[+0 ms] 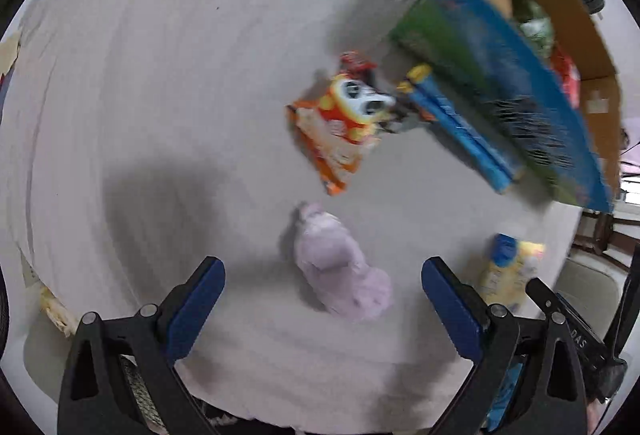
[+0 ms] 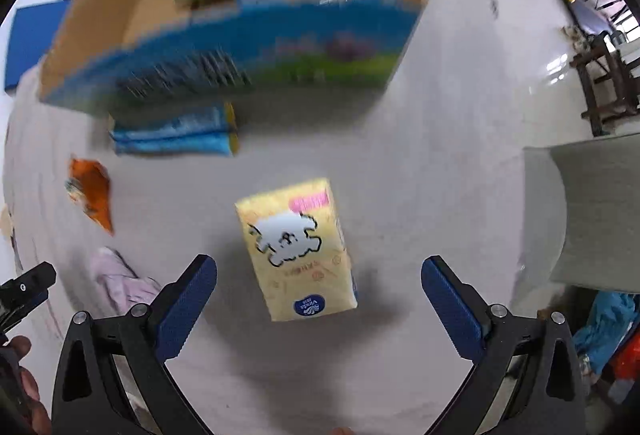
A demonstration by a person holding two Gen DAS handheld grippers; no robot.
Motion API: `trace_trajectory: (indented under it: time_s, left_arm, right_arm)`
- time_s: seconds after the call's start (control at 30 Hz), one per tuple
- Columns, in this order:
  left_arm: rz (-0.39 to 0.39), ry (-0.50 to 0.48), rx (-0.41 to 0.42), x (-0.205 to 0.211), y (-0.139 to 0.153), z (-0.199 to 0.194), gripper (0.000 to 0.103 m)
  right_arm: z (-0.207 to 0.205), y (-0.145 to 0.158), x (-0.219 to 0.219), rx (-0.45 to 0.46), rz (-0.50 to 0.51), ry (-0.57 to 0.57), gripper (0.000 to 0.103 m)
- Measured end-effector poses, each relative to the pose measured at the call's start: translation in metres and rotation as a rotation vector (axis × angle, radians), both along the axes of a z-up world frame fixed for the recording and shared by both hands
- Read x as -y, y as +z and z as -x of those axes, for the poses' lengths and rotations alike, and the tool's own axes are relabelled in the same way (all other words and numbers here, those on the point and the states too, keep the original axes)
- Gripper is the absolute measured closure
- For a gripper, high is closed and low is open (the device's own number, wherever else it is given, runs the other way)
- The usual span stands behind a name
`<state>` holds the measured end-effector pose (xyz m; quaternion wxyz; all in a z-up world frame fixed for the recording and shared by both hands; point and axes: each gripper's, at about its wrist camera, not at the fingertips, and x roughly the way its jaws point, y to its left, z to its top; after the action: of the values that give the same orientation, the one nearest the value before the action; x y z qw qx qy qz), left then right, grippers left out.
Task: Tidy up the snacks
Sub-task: 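Grasp the lilac towel with the left tool while the right tool grasps the yellow tissue pack, then carry towel and tissue pack into the box and open both tools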
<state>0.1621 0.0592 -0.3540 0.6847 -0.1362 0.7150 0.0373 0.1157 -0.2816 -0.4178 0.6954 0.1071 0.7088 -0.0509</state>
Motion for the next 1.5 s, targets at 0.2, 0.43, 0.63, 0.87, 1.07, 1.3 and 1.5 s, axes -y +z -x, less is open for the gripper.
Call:
trace_trajectory:
  time_s: [0.2,0.43,0.63,0.87,1.07,1.3,1.5]
  left_arm:
    - [0.103,0.059,-0.1,-0.003,-0.04,0.006,0.002]
    - [0.172,0.081,-0.146,0.02,-0.068,0.014,0.017]
    - [0.047,-0.089,-0.103,0.054,-0.069,-0.002,0.055]
    - [-0.116,-0.429,-0.017,0.118,-0.061,-0.007,0.057]
    - [-0.082,-0.359,-0.038,0.12,-0.073,-0.024,0.05]
    - [-0.083,-0.353,-0.034,0.117,-0.087,-0.023,0.052]
    - [-0.128,-0.393,-0.013,0.131,-0.079,-0.012,0.068]
  right_arm:
    - [0.005,-0.044,-0.007,-0.083,-0.033,-0.006,0.0]
    - [0.013,-0.071,-0.005,-0.164,-0.092,-0.059,0.025]
    - [0.022,-0.065,0.002,-0.177,-0.095,-0.054,0.032]
    - [0.052,-0.063,-0.005,-0.229,-0.11,-0.001,0.032]
    - [0.056,-0.067,-0.016,-0.184,-0.092,-0.019,0.032]
    - [0.035,-0.064,-0.021,-0.171,-0.07,-0.047,0.031]
    - [0.047,-0.07,-0.034,-0.178,-0.025,-0.039,0.034]
